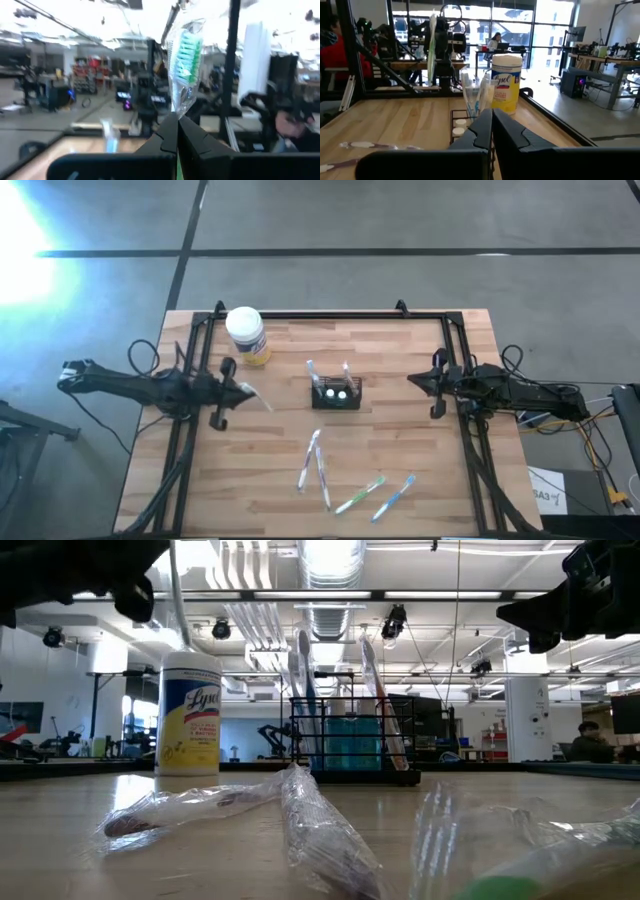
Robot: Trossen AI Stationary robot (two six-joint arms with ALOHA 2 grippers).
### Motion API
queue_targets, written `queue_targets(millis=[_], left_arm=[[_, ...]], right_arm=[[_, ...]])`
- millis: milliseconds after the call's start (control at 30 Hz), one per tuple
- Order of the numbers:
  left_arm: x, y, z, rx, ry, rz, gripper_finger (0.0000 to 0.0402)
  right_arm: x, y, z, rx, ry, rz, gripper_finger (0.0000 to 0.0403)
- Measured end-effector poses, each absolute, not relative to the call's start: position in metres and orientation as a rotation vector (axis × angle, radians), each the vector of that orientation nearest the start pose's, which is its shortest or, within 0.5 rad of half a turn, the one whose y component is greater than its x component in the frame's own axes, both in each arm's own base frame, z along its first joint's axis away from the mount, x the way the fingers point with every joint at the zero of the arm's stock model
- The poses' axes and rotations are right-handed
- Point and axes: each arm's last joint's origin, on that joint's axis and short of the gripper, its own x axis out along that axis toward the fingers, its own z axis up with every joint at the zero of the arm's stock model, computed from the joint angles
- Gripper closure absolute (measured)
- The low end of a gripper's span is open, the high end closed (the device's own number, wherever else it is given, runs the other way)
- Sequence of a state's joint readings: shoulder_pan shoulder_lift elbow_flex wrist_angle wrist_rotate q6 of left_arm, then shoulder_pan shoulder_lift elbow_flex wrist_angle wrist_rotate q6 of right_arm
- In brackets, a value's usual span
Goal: Pick & Place toothbrushing station
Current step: Put the left green toothbrush into the black mesh organizer
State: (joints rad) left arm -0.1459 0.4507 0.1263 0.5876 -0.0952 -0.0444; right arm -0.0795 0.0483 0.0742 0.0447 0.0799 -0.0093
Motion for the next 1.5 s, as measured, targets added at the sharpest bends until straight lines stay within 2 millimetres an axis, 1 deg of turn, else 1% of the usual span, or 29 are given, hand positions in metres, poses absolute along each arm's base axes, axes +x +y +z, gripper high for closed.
queue_targets(millis=[133, 267, 333, 467, 567, 700, 800, 933, 1000, 1067, 1167, 1300, 1500], left_arm=[[0.137, -0.015, 0.233, -0.064, -0.265, 0.024, 0.0401], [0.155, -0.018, 0.245, -0.019, -0.255, 0.024, 0.0401], [0.166, -0.020, 0.249, 0.003, -0.228, 0.013, 0.0401], [0.191, -0.024, 0.247, 0.054, -0.130, 0.007, 0.0401], [0.210, -0.027, 0.259, 0.095, -0.151, 0.012, 0.0401], [0.234, -0.030, 0.259, 0.177, -0.106, 0.016, 0.0401], [0.249, -0.029, 0.263, 0.215, -0.105, 0.039, 0.0401], [0.267, -0.026, 0.256, 0.231, -0.064, 0.084, 0.0401], [0.274, -0.025, 0.257, 0.238, -0.066, 0.099, 0.0401], [0.278, -0.022, 0.254, 0.241, -0.053, 0.110, 0.0401], [0.283, -0.016, 0.245, 0.233, -0.015, 0.127, 0.0401], [0.287, -0.012, 0.239, 0.227, 0.001, 0.156, 0.0401], [0.293, -0.007, 0.222, 0.198, 0.054, 0.184, 0.0401]], right_arm=[[0.096, -0.010, 0.190, -0.010, -0.074, -0.161, 0.0394], [0.095, -0.010, 0.192, -0.011, -0.092, -0.162, 0.0394], [0.095, -0.010, 0.192, -0.011, -0.092, -0.162, 0.0394], [0.095, -0.010, 0.191, -0.011, -0.091, -0.162, 0.0394], [0.095, -0.010, 0.191, -0.011, -0.088, -0.161, 0.0394], [0.096, -0.010, 0.191, -0.012, -0.087, -0.161, 0.0394], [0.095, -0.010, 0.191, -0.020, -0.087, -0.161, 0.0394], [0.095, -0.010, 0.191, -0.019, -0.086, -0.161, 0.0394], [0.095, -0.010, 0.191, -0.019, -0.086, -0.161, 0.0394], [0.095, -0.010, 0.191, -0.019, -0.086, -0.161, 0.0394], [0.095, -0.010, 0.191, -0.019, -0.086, -0.160, 0.0394], [0.095, -0.010, 0.191, -0.019, -0.086, -0.160, 0.0394], [0.095, -0.010, 0.191, -0.025, -0.086, -0.160, 0.0394]])
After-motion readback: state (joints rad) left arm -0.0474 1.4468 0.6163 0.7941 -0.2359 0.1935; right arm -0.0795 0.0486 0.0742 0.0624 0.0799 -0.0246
